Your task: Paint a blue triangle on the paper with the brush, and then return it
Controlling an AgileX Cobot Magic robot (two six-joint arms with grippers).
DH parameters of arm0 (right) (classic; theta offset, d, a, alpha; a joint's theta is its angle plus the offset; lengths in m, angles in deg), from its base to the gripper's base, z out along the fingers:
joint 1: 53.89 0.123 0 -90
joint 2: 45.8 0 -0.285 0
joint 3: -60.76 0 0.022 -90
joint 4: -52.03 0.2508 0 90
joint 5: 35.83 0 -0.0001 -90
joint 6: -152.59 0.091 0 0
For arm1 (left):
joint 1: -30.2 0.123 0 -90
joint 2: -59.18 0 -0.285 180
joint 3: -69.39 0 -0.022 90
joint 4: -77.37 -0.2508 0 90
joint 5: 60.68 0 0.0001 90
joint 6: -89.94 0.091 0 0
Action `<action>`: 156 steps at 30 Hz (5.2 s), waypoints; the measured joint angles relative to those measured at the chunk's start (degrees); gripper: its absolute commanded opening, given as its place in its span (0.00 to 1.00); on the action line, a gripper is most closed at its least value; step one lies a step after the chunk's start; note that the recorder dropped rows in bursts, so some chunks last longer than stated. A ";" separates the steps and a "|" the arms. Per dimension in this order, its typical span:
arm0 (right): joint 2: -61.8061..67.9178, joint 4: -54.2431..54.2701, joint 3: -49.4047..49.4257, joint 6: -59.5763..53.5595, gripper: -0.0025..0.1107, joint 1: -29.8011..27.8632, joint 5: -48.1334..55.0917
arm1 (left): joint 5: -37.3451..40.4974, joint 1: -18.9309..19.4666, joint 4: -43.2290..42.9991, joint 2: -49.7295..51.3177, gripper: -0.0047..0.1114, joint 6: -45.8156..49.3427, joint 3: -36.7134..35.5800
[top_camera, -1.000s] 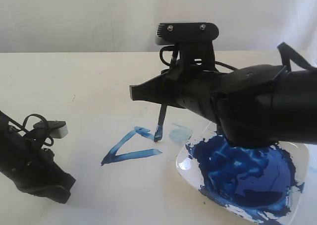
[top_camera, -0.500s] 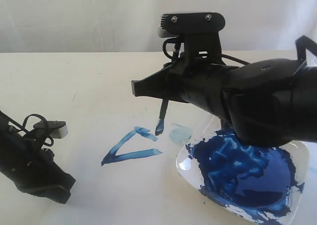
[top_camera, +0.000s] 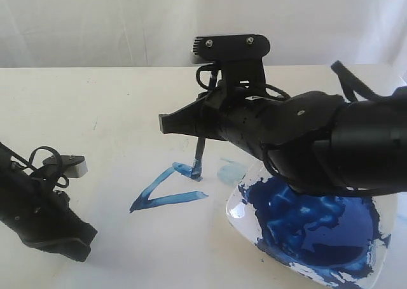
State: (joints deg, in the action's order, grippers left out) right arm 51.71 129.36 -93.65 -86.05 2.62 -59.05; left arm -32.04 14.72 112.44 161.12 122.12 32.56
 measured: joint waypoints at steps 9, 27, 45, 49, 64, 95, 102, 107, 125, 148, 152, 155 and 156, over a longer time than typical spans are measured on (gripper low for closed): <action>-0.67 9.59 0.00 -9.53 0.02 0.00 0.00 | 0.00 0.00 0.00 0.00 0.04 0.00 0.00; -4.48 22.44 0.12 -24.29 0.02 0.00 -0.41 | 0.00 0.00 0.00 0.00 0.04 0.00 0.00; -5.86 22.99 0.93 -25.39 0.02 0.00 0.81 | 0.00 0.00 0.95 0.00 0.04 0.00 0.00; -5.86 22.34 0.93 -24.79 0.02 0.00 1.20 | 0.11 0.00 1.10 0.00 0.04 0.00 0.00; -3.20 18.00 0.93 -19.64 0.02 0.00 1.49 | 0.33 0.00 1.17 0.00 0.04 0.00 0.00; -11.90 12.45 0.93 -14.43 0.02 0.00 0.13 | 0.43 0.00 1.17 0.00 0.04 0.00 0.00; -15.46 12.42 0.93 -16.41 0.02 0.00 -1.58 | 1.41 0.00 1.08 -0.77 0.04 0.45 0.93; -16.84 17.78 0.93 -23.76 0.02 0.00 -5.43 | 8.20 0.00 -1.18 -4.74 0.04 0.91 6.89; -38.89 22.93 1.05 -36.83 0.02 0.00 -9.03 | 8.81 0.00 5.68 -14.55 0.04 2.34 10.06; -42.10 22.97 1.05 -59.65 0.02 0.00 -35.66 | 10.66 0.00 4.38 -14.55 0.04 3.73 10.06; -39.43 23.06 1.19 -60.89 0.02 0.00 -40.57 | 10.79 0.00 4.38 -14.55 0.04 3.73 10.06; -36.24 23.18 1.84 -61.48 0.02 0.00 -41.35 | 11.00 0.00 4.38 -14.55 0.04 3.83 10.06; -34.88 23.18 2.18 -61.62 0.02 0.00 -41.46 | 11.11 0.00 4.38 -14.55 0.04 3.83 10.06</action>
State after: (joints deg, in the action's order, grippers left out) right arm 16.83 152.54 -91.47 -147.66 2.62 -100.50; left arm -20.93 14.72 116.82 146.58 125.95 42.63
